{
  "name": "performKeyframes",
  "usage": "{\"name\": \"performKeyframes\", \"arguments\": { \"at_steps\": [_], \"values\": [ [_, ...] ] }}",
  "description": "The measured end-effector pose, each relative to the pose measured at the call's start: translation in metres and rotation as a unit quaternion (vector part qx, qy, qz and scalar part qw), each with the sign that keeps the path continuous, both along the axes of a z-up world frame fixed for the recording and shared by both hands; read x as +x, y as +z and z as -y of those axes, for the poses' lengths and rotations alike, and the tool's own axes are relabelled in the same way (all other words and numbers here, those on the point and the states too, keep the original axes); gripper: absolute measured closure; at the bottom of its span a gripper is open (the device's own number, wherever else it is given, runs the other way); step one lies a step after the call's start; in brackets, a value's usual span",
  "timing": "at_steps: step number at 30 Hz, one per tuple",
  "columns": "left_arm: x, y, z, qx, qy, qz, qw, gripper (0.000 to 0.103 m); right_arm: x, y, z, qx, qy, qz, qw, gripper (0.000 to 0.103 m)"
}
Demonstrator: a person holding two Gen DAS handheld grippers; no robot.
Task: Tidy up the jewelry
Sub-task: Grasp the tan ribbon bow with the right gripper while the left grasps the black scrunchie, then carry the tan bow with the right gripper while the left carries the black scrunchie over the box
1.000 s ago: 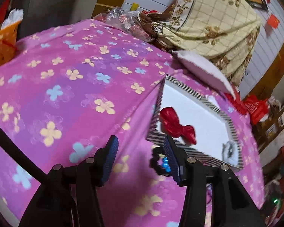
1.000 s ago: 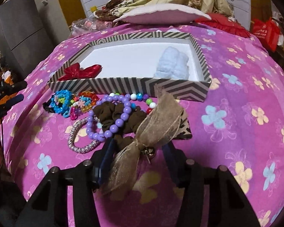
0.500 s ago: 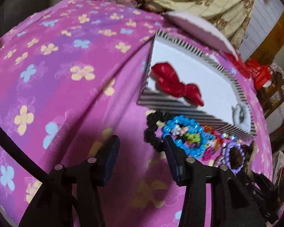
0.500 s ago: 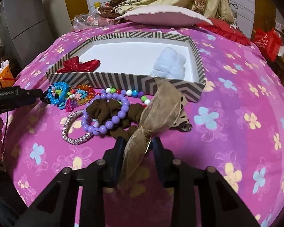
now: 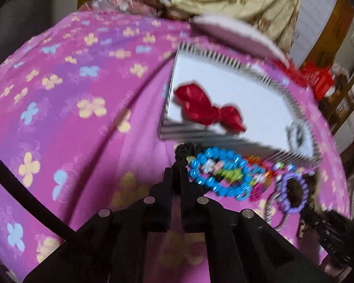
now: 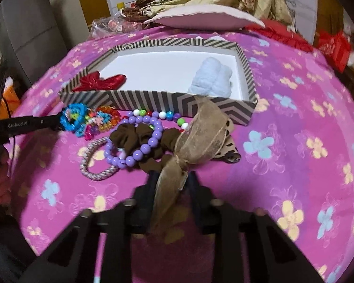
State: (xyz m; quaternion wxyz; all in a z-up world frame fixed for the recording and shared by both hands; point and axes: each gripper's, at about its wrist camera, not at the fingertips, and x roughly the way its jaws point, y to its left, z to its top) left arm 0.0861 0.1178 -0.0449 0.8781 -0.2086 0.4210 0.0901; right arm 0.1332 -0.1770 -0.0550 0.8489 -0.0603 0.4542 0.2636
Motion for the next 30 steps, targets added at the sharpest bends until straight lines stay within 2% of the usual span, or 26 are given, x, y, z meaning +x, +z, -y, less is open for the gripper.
{"name": "performKeyframes", "arguments": {
  "at_steps": [4, 9, 17, 22, 30],
  "values": [
    [-0.019, 0.022, -0.01, -0.031, 0.015, 0.068, 0.9971, 0.103, -0.007, 0.014, 0.005, 0.024, 0.012, 0.02, 0.999, 0.086],
    [-0.034, 0.044, -0.001, -0.037, -0.007, 0.125, 0.9914, 0.103, -0.02, 0.04, 0.013, 0.073, 0.034, 0.059, 0.995, 0.086],
    [-0.038, 0.057, 0.02, -0.013, -0.03, 0.145, 0.9888, 0.103, -0.026, 0.062, 0.03, 0.146, 0.041, 0.088, 0.985, 0.086],
    [-0.04, 0.061, 0.029, -0.006, -0.039, 0.152, 0.9876, 0.103, -0.026, 0.061, 0.027, 0.149, 0.05, 0.09, 0.984, 0.086],
    [-0.038, 0.058, 0.033, -0.001, -0.035, 0.139, 0.9896, 0.103, -0.025, 0.056, 0.022, 0.135, 0.05, 0.083, 0.986, 0.086]
  ]
}}
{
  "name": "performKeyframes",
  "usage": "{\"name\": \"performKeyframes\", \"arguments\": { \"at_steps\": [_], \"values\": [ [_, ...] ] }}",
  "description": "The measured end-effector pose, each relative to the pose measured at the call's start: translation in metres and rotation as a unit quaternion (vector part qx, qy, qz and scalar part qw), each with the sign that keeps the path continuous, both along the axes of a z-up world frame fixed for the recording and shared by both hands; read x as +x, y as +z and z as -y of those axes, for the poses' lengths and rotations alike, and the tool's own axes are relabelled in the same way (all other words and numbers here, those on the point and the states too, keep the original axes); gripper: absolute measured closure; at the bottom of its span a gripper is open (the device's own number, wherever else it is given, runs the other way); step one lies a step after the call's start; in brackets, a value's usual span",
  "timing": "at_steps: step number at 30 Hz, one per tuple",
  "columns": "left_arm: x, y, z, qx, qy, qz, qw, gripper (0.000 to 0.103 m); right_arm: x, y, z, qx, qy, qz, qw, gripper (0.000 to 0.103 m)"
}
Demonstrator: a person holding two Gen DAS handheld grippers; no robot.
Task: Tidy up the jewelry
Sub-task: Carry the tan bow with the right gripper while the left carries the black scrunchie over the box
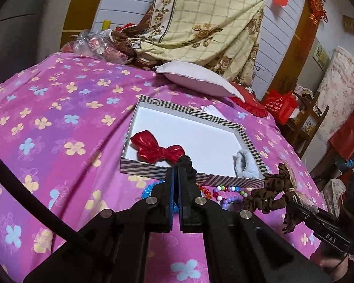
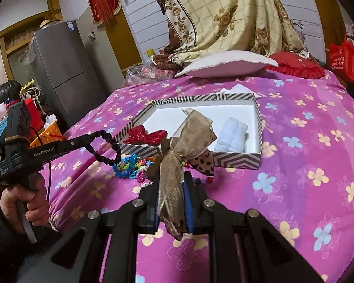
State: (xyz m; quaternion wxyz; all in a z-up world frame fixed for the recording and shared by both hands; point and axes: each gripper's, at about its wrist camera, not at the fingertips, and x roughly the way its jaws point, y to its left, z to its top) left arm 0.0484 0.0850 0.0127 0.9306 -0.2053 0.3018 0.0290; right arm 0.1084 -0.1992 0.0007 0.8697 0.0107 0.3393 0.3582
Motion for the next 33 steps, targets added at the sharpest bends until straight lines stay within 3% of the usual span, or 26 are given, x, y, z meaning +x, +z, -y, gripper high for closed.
{"name": "performKeyframes", "arguments": {
  "at_steps": [33],
  "values": [
    [-0.0033, 0.0001, -0.0042, -0.011, 0.011, -0.005, 0.9999, 0.103, -0.0037, 0.0014, -0.0016, -0.013, -0.008, 0.005, 1.0, 0.086]
  ]
}}
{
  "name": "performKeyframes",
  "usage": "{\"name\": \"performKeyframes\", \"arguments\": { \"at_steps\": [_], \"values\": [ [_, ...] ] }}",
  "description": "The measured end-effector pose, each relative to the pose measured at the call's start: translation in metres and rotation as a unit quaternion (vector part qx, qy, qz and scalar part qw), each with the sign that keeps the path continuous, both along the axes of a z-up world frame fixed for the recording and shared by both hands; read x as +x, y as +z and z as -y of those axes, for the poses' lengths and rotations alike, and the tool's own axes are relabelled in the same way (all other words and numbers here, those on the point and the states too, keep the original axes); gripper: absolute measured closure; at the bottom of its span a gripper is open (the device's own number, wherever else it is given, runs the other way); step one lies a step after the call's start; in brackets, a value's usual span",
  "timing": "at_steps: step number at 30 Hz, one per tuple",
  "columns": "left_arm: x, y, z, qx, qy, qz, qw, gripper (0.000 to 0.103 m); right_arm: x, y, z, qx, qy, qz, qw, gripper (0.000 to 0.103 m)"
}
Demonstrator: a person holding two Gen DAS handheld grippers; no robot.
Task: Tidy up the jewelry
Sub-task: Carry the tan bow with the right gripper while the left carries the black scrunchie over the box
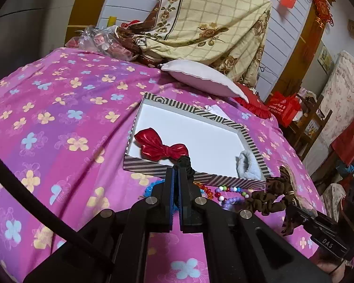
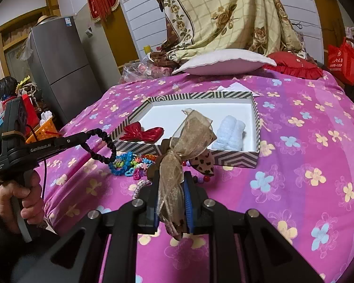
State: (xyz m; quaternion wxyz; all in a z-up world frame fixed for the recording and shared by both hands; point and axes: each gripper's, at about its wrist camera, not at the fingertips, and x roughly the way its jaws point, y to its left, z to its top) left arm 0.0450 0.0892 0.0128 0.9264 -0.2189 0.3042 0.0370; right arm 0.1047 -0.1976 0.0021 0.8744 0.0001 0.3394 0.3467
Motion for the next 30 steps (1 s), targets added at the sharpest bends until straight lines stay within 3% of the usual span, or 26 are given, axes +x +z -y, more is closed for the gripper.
{"name": "performKeyframes", "arguments": {
  "at_steps": [3, 9, 12, 17, 23, 30],
  "values": [
    [-0.001, 0.007, 0.003, -0.004, -0.005, 0.004, 1.0, 0.103, 0.0, 0.002, -0.001, 0.004, -0.005, 0.005, 1.0, 0.086],
    [-0.003, 0.016, 0.015, 0.04, -0.009, 0.018, 0.999, 0.103, 0.01, 0.003, -0.006, 0.024, -0.034, -0.003, 0.999, 0.086],
    [0.003, 0.015, 0.014, 0.042, -0.008, 0.018, 0.9989, 0.103, 0.017, 0.002, -0.004, 0.034, -0.051, -0.006, 0.998, 0.086],
    [0.025, 0.017, 0.015, 0.021, -0.01, 0.032, 0.9992, 0.103, 0.025, 0.008, 0.002, 0.043, -0.076, 0.005, 0.996, 0.086],
    [0.078, 0.012, 0.017, -0.003, -0.01, 0.04, 0.9991, 0.103, 0.042, 0.011, -0.009, 0.046, -0.083, 0.021, 0.995, 0.086],
    [0.128, -0.026, -0.011, -0.046, 0.039, -0.009, 0.9981, 0.103, 0.096, 0.004, -0.042, 0.043, -0.075, 0.014, 0.996, 0.086]
  ]
}}
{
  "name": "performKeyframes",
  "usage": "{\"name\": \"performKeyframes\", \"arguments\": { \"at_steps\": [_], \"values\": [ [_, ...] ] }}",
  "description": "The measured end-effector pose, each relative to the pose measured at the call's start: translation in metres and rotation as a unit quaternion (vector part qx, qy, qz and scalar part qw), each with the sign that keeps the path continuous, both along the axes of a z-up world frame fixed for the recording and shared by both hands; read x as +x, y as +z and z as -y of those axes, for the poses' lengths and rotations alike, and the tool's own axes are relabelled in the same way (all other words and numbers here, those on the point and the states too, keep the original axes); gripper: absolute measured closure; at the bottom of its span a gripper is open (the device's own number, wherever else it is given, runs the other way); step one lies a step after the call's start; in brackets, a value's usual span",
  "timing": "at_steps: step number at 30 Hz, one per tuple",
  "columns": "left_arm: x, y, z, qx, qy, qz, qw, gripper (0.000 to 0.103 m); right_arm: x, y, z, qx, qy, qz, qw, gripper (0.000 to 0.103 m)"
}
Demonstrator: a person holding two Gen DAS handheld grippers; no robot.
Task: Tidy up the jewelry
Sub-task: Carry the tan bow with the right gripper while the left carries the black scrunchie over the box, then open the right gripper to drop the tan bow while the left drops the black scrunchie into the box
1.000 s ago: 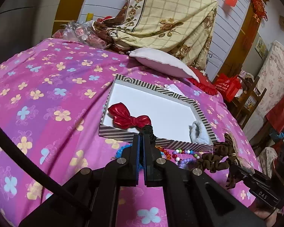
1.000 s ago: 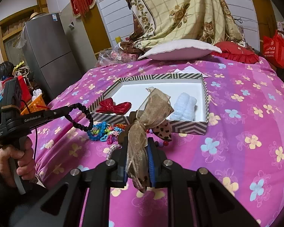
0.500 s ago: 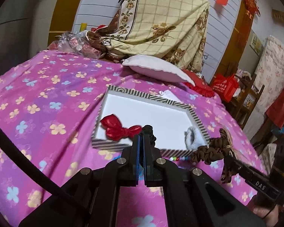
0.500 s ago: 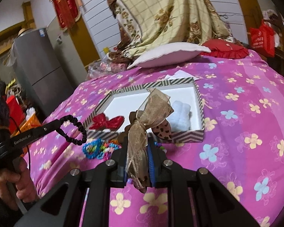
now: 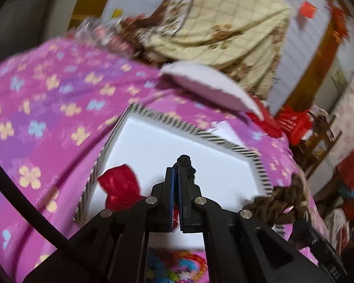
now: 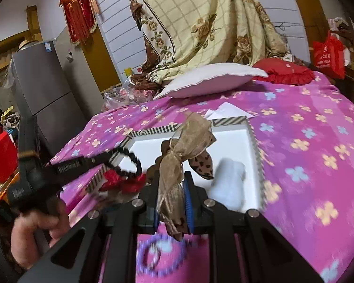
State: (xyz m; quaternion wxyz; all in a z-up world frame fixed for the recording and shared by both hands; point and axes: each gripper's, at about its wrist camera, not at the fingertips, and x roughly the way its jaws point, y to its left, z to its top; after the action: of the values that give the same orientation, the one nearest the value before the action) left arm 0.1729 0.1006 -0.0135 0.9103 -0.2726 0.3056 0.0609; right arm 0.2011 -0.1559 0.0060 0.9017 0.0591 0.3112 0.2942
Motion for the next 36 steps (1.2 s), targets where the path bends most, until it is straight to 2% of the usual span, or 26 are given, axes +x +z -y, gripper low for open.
{"name": "performKeyframes", "arguments": {
  "at_steps": [2, 7, 11, 16, 18, 20, 25, 31, 33, 35, 36],
  "values": [
    [0.007, -0.006, -0.016, -0.022, 0.019, -0.005, 0.9996, 0.103, 0.019, -0.003, -0.005, 0.007, -0.012, -0.018, 1.0, 0.086],
    [0.031, -0.014, -0.032, -0.016, 0.04, -0.014, 0.999, 0.103, 0.07, -0.016, -0.011, 0.011, -0.039, -0.057, 0.998, 0.086],
    [0.043, -0.036, -0.037, -0.032, 0.033, -0.063, 0.997, 0.103, 0.101, -0.037, -0.01, -0.002, -0.056, -0.093, 0.994, 0.086],
    [0.043, -0.04, -0.033, -0.011, 0.037, -0.078, 0.9962, 0.103, 0.114, -0.052, -0.001, -0.012, -0.087, -0.116, 0.989, 0.084],
    [0.042, -0.039, -0.03, 0.005, 0.038, -0.081, 0.996, 0.103, 0.115, -0.055, 0.0, -0.021, -0.097, -0.117, 0.988, 0.079],
    [0.043, -0.039, -0.029, 0.014, 0.038, -0.085, 0.9955, 0.103, 0.113, -0.054, -0.002, -0.02, -0.084, -0.112, 0.99, 0.075],
    [0.042, -0.036, -0.026, 0.019, 0.032, -0.088, 0.9955, 0.103, 0.102, -0.045, -0.002, -0.035, -0.086, -0.086, 0.992, 0.051],
    [0.04, -0.032, -0.026, 0.011, 0.03, -0.086, 0.9957, 0.103, 0.093, -0.031, 0.012, -0.027, -0.103, -0.062, 0.992, 0.05],
    [0.038, -0.03, -0.024, 0.01, 0.026, -0.083, 0.9961, 0.097, 0.086, -0.026, 0.015, -0.033, -0.105, -0.05, 0.993, 0.05],
    [0.034, -0.027, -0.023, 0.011, 0.025, -0.078, 0.9966, 0.084, 0.077, -0.02, 0.015, -0.043, -0.103, -0.039, 0.993, 0.05],
    [0.031, -0.025, -0.024, 0.008, 0.023, -0.075, 0.9969, 0.082, 0.07, -0.017, 0.015, -0.048, -0.099, -0.031, 0.993, 0.05]
  ]
}}
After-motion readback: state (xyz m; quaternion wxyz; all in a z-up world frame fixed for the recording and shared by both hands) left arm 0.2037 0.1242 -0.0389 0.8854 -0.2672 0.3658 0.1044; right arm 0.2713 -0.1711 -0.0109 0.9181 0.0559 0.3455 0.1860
